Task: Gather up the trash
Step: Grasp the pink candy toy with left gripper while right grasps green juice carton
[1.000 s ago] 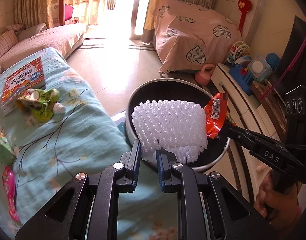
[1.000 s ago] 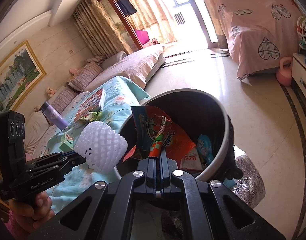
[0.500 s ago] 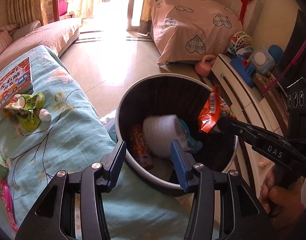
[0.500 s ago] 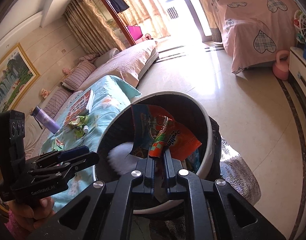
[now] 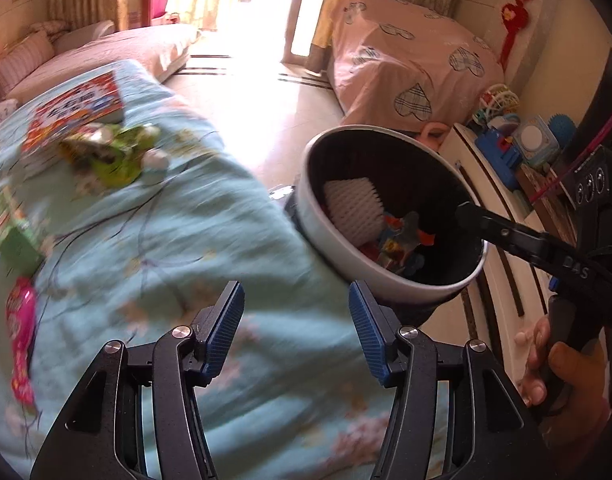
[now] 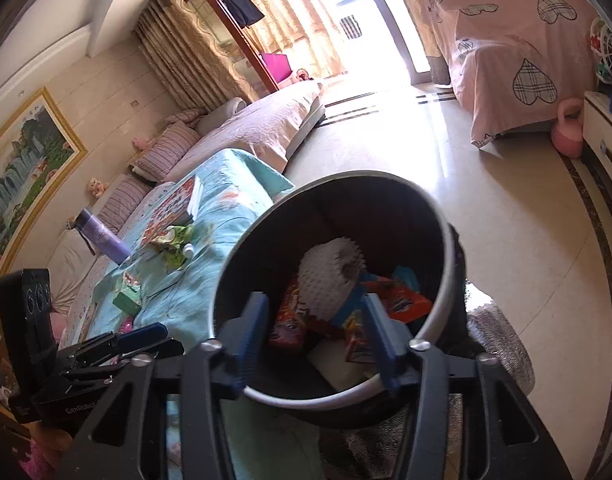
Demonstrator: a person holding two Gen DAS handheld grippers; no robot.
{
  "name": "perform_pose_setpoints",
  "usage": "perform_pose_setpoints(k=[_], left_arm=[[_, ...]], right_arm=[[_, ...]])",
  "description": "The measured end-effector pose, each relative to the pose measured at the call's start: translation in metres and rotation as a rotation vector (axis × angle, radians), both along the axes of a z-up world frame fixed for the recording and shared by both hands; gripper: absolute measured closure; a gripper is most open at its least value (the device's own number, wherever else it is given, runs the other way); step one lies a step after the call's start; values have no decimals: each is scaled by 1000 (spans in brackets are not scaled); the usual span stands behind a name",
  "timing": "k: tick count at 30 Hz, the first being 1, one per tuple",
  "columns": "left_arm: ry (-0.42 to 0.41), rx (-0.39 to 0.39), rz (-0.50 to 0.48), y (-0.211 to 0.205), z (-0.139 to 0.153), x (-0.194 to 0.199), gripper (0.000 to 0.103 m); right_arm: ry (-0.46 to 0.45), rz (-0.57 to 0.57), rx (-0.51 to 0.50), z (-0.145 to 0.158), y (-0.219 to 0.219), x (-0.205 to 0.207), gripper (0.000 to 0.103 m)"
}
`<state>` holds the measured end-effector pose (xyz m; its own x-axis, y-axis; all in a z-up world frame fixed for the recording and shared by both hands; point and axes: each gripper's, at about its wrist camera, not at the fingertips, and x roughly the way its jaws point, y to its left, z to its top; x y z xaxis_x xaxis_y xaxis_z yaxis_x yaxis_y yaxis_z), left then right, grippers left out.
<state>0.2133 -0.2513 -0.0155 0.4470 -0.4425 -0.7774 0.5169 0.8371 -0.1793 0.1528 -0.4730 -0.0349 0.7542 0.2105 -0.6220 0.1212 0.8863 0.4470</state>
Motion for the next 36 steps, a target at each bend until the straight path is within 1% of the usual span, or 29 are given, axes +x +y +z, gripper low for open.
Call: perform_pose_setpoints(k=[1, 4, 6, 13, 19, 20, 22, 25, 27, 29, 31, 34, 36], left_arm=[[-5, 0, 20, 8, 0, -2, 47], [-23, -6, 84, 38, -1, -9, 42], [-19, -14, 115, 56, -3, -13, 40], [-24, -9, 223, 114, -10, -23, 39], [-22, -5, 301, 159, -14, -30, 35], [-22, -5, 313, 166, -15, -30, 33], [-23, -2, 339, 177, -18, -32, 32], [-9, -8, 375, 195, -23, -30, 31], [-8, -8, 394, 204, -24, -29, 31], [-20, -9, 401, 210, -23, -27, 32], [-32, 15, 400, 212, -22, -22, 32], [-39, 35, 394, 211, -25, -13, 32], [-38, 54, 386, 208, -28, -4, 32]], right_arm=[[-8, 6, 2, 1, 5, -1, 27], [-33, 24, -5, 5, 24, -6, 15], [-44, 47, -18, 6, 42, -8, 11], [-38, 135, -31, 2, 92, -6, 10], [-11, 211, -33, -3, 130, -3, 9], [-7, 222, -34, -4, 136, -3, 8], [1, 234, -47, -4, 148, -2, 4], [-4, 273, -91, -3, 165, -2, 2], [-19, 286, -107, -2, 172, -2, 2], [-49, 284, -85, -2, 174, -2, 2], [-64, 288, -80, -1, 176, -1, 2], [-69, 303, -107, -1, 184, 2, 2], [-61, 320, -99, -1, 189, 6, 2]])
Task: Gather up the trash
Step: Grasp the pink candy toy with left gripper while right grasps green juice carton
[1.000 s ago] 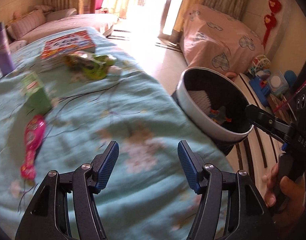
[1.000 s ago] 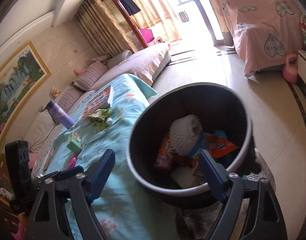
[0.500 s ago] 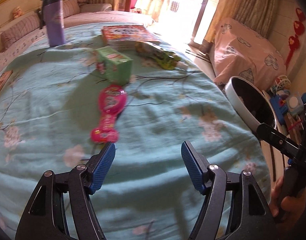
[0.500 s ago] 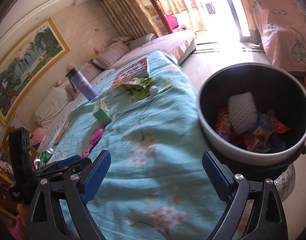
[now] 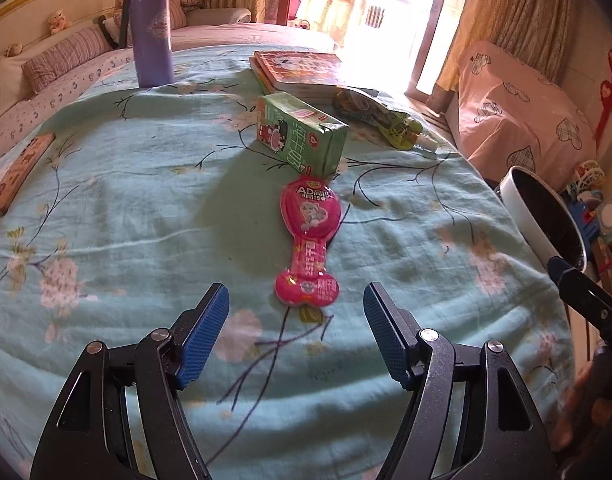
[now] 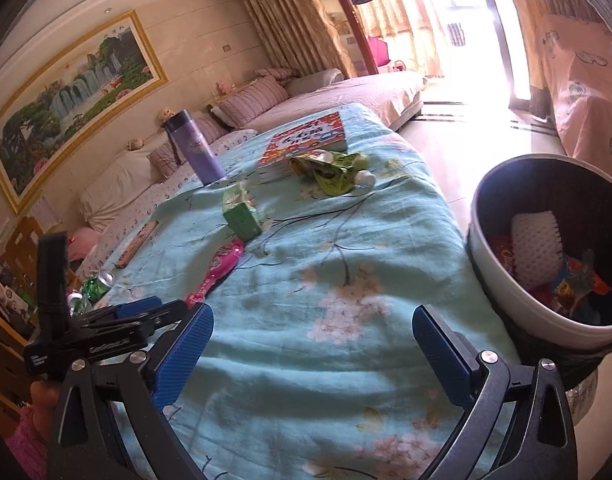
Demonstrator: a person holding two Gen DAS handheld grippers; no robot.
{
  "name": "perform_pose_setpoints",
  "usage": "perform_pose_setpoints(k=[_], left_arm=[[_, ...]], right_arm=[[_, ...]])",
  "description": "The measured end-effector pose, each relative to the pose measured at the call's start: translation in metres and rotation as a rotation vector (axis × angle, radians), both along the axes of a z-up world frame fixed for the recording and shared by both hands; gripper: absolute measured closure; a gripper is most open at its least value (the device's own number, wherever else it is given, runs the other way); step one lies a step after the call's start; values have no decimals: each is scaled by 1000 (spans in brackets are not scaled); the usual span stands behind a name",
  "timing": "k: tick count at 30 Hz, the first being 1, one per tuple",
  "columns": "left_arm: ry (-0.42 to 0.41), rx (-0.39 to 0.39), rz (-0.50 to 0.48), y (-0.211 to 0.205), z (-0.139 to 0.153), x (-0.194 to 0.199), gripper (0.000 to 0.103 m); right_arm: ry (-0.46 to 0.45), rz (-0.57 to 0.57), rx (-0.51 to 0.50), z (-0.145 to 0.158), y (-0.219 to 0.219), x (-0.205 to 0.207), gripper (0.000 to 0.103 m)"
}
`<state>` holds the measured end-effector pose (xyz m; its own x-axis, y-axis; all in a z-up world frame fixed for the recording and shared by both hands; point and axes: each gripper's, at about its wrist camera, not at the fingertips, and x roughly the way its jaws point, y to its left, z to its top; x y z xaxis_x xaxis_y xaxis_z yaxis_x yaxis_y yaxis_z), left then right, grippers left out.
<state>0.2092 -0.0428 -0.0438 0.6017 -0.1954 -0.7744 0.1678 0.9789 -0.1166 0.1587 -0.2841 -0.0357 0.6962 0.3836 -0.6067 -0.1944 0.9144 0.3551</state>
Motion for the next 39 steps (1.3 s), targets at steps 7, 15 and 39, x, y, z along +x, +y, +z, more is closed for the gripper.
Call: perform_pose_setpoints(k=[7, 15, 39], left_arm=[[46, 70, -40, -14, -13, 31, 46], [7, 106, -41, -1, -13, 20, 71], [27, 21, 94, 59, -15, 21, 56]], right_arm=[[15, -30, -15, -6, 8, 20, 2], [108, -3, 30, -19, 22, 66, 2], [114, 225, -132, -37, 136, 176, 69]])
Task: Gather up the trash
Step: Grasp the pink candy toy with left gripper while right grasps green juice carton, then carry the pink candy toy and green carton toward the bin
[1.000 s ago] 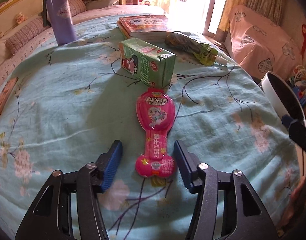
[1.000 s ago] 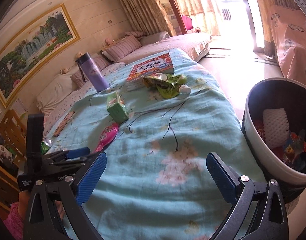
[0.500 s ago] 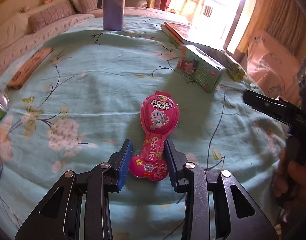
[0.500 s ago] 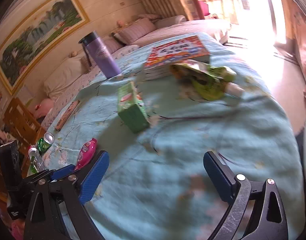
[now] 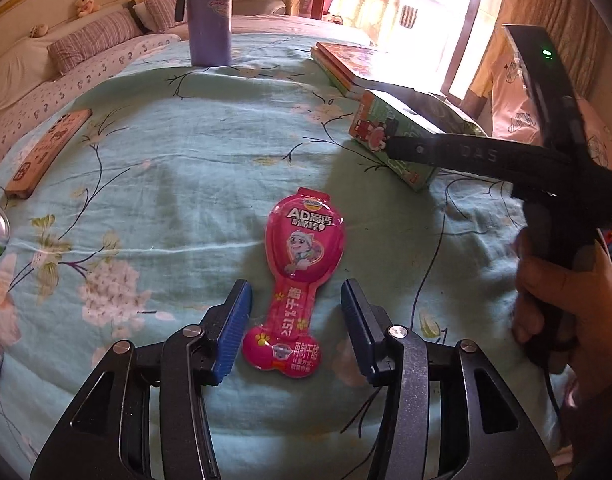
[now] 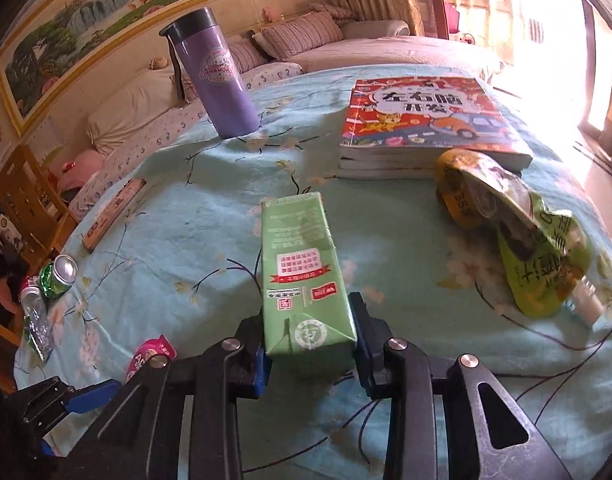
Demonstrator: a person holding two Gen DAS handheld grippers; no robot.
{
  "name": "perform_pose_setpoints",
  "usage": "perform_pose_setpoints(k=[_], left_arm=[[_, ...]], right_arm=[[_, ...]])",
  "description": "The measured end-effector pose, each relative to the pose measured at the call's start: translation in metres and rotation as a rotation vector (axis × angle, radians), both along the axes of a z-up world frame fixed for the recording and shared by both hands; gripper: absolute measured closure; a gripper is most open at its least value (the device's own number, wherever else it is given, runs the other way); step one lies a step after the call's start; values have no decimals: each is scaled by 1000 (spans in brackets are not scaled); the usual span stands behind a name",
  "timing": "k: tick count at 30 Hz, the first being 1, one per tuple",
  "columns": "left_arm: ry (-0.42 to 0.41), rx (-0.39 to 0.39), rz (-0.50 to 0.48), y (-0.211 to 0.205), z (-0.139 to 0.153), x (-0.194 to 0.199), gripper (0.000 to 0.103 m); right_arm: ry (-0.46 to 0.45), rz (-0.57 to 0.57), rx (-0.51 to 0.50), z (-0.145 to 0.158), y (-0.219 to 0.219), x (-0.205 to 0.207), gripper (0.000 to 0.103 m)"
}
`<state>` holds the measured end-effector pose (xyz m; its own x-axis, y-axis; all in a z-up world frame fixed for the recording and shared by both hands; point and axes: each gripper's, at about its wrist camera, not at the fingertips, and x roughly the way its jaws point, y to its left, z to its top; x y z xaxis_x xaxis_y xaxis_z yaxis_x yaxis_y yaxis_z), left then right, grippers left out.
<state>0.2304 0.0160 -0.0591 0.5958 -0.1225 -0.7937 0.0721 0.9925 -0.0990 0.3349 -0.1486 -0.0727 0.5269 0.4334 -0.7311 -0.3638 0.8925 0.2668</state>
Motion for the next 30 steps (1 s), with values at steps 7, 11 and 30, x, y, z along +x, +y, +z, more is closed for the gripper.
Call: perform_pose_setpoints(k=[7, 11, 30], left_arm=[[-5, 27, -43, -13, 1, 1, 83], [-11, -19, -81, -27, 6, -8, 84], [-31, -31, -259, -121, 23, -57, 84]], right_arm=[[11, -58, 50, 5, -39, -50, 70], [8, -97, 77, 8, -65, -83, 70], [-45, -275, 147, 23, -146, -181, 70]])
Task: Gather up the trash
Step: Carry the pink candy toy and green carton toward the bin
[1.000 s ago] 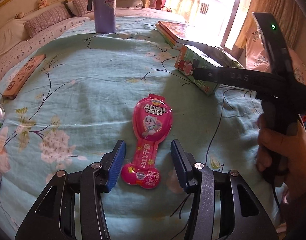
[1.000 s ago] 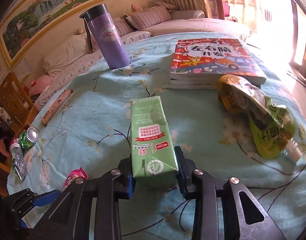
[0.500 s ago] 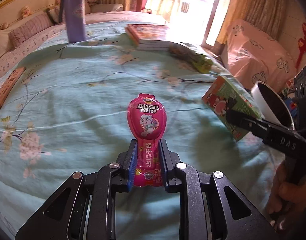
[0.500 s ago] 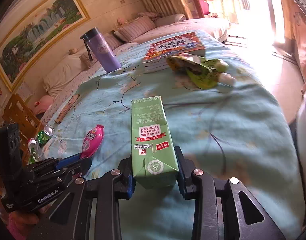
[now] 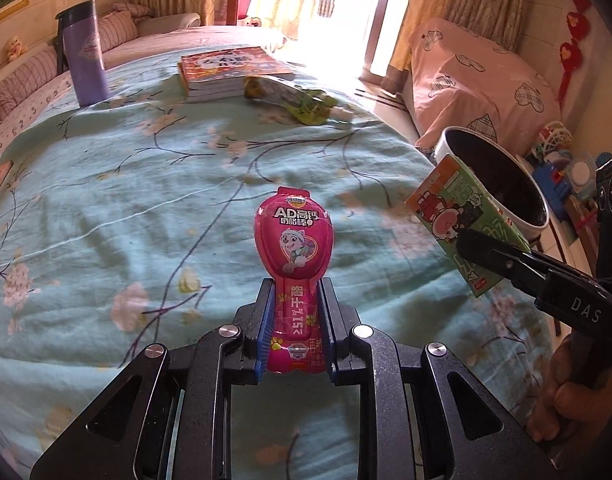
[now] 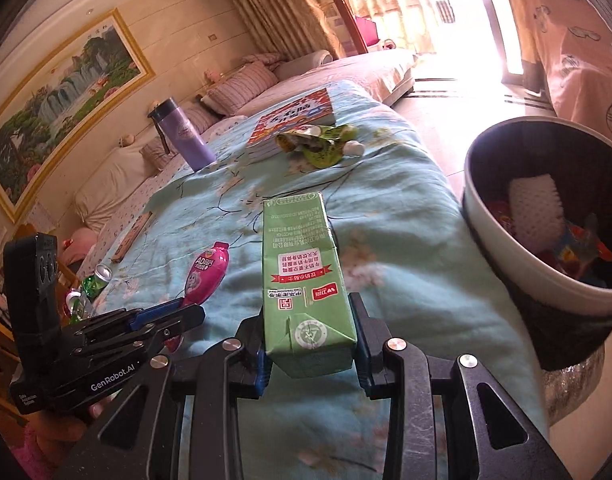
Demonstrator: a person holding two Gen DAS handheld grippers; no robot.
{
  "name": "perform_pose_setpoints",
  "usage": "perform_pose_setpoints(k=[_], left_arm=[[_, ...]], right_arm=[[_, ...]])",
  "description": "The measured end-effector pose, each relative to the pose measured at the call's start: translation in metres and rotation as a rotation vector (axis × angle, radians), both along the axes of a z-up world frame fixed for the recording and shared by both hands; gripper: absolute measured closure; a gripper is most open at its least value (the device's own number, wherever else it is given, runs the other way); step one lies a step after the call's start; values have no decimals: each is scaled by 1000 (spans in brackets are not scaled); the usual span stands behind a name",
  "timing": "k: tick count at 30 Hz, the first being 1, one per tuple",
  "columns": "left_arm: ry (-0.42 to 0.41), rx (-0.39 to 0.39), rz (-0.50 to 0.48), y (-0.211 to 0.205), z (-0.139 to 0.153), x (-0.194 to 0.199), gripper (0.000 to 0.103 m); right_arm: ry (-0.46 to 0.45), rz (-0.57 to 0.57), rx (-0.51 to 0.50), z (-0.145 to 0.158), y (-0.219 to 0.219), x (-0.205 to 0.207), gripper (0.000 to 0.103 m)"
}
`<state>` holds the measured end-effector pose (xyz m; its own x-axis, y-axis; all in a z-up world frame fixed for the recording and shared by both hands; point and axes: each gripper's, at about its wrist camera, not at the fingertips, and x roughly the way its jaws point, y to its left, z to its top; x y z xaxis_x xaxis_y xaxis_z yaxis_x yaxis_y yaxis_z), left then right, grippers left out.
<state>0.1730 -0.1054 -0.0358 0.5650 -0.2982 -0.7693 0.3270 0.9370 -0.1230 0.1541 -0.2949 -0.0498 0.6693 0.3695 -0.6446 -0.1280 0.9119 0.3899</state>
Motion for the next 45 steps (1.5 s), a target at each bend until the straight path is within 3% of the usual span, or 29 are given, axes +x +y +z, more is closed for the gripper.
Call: perform_pose_setpoints(k=[22, 45], left_arm=[[-5, 14, -79, -35, 5, -19, 84], [-49, 28, -190, -93, 26, -19, 84]], right_arm=[[-47, -50, 36, 10, -28, -35, 70], [-79, -190, 57, 19, -95, -55, 70]])
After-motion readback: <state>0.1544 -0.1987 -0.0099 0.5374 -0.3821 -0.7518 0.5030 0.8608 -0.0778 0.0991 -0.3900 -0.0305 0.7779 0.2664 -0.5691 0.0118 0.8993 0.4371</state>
